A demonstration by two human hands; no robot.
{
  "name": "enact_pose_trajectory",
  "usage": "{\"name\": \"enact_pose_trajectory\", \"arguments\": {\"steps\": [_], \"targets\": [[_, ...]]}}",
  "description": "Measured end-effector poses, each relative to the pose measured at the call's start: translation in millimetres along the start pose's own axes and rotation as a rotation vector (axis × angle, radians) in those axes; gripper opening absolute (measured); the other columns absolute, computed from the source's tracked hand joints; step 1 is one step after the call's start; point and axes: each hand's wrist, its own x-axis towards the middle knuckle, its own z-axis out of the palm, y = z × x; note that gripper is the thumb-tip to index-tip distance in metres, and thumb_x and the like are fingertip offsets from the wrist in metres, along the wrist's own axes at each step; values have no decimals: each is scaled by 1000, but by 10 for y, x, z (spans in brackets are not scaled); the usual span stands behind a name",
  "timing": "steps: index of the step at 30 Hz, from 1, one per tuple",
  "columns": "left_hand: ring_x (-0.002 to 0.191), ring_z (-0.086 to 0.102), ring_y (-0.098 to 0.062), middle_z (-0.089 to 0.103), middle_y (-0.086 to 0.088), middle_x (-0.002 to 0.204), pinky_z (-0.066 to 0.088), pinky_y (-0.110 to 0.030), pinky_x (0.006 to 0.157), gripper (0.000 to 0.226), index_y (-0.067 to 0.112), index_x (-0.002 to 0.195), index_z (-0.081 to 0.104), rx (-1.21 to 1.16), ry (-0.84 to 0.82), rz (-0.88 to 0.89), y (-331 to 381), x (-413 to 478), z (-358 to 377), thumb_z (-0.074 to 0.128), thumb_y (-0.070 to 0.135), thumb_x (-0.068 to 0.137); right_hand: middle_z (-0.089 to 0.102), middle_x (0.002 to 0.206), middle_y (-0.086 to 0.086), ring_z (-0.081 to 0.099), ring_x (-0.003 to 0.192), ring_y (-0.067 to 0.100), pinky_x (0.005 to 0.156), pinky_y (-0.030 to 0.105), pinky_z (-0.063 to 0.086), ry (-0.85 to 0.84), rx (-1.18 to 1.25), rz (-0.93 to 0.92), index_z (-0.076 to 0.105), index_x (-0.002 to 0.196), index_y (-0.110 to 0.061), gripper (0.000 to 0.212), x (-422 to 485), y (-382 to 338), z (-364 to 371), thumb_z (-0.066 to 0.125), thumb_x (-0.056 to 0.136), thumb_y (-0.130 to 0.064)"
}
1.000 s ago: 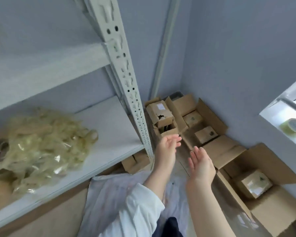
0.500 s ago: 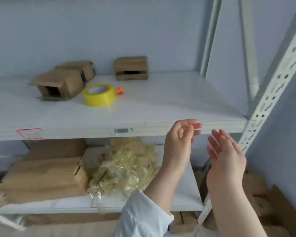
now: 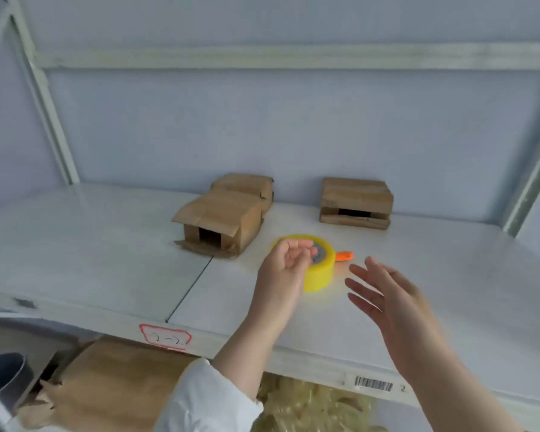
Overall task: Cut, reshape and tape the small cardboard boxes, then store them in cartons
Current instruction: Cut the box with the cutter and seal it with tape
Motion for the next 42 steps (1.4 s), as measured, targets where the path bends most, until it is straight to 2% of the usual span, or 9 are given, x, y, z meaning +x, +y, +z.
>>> {"name": "enact_pose_trajectory", "arguments": {"steps": [4,6,9,13,18,23,27,36,42], "targets": [[98,60,-11,65,6,97,44,-21,91,17,25,88,56,152,150,45,-81,501,-443,49,10,94,63,112,10,62,103,27,83,34,51,-134,-26,55,57,105,-12,28,482,-128,312,59,87,-33],[103,57,-9,64,3,107,41,-14,90,9,21,98,57,222,241,49,-118,706,-715,52,15,94,62,112,9,62,104,26,88,35,51,-209,-57,80,57,97,-15,25,699,-118,488,60,86,-37],[101,53,-6,58,4,111,35,-13,82,25,14,118,53,346,404,17,-188,1020,-1144,53,20,93,59,117,8,61,105,26,91,34,50,-292,-184,131,52,106,-16,36,1040,-76,795,61,84,-44],[115,53,-19,53,-8,129,38,-30,99,46,11,133,42,433,490,-123,-349,1508,-1671,55,27,91,51,121,11,60,106,30,94,36,50,-267,-279,255,44,116,-15,54,1492,5,1216,66,80,-49],[123,49,-23,49,-7,137,35,-34,103,63,12,136,44,474,288,-427,-622,2097,-2136,51,52,89,39,122,10,47,111,30,96,42,48,-257,-325,351,35,135,-7,79,1965,233,1672,68,78,-49],[95,67,-18,72,-5,102,49,-32,92,49,13,107,67,179,-56,-653,-658,2285,-2215,53,55,86,52,99,2,53,90,23,85,35,46,-303,-292,426,47,127,-8,63,2162,402,1883,68,80,-46],[89,65,-17,68,-4,100,50,-29,76,48,12,110,55,72,-17,-530,-697,2230,-2181,61,49,81,57,122,3,52,117,26,100,49,44,-394,-263,383,46,132,-17,70,2178,425,1834,75,74,-43],[91,62,10,61,21,107,46,-21,76,75,43,132,21,-97,-21,-39,-108,2186,-1671,67,45,72,56,130,-2,54,121,15,103,43,43,-501,-234,-163,30,138,-41,102,2089,-168,1440,88,55,-33],[97,58,13,58,25,111,48,-12,77,54,44,123,37,32,-163,94,361,2003,-865,65,51,77,61,123,-7,60,112,11,89,34,52,-503,-285,-307,41,135,-35,91,1930,-737,630,81,54,-39]]}}
